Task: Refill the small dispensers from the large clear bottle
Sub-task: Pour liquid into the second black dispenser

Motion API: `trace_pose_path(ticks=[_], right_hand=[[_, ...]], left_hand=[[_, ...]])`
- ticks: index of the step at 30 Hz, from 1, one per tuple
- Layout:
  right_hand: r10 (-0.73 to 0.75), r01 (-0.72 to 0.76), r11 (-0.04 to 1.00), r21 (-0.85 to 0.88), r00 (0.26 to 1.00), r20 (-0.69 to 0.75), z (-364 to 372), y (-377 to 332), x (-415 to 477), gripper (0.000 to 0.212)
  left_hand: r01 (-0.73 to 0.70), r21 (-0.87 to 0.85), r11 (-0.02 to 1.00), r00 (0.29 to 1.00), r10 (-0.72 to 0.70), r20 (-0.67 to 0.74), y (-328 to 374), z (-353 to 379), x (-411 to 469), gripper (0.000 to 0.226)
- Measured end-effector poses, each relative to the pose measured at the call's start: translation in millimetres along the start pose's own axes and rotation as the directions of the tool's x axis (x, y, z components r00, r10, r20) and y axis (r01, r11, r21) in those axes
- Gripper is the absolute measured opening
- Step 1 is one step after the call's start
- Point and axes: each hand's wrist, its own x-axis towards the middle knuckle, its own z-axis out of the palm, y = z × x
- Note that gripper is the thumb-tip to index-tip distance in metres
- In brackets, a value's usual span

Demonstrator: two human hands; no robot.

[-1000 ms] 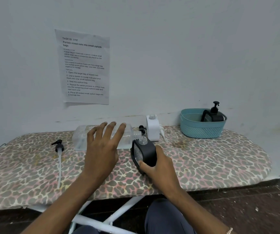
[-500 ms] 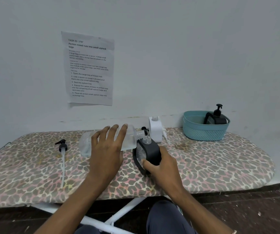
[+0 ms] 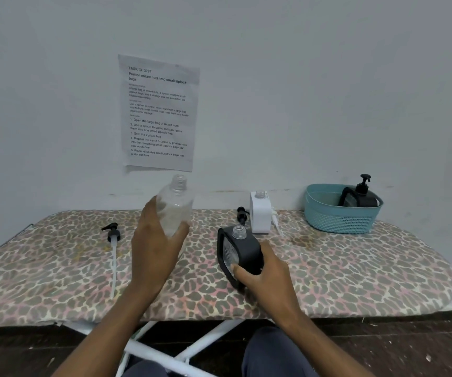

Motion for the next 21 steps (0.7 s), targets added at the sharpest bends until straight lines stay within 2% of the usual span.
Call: trace_pose_path(ticks=[10, 21], right_hand=[[-0.083, 0.080, 0.993, -0.087, 0.996, -0.024, 10, -5, -9, 0.047], [-0.060, 0.063, 0.981, -0.184, 0.998, 0.020, 10, 9, -8, 0.061]], left_hand=[[0.087, -0.093, 0.992, 0.995, -0.090, -0.031, -28, 0, -4, 0.061], [0.038, -0.131, 0.991, 0.999, -0.033, 0.038, -36, 5, -15, 0.070]])
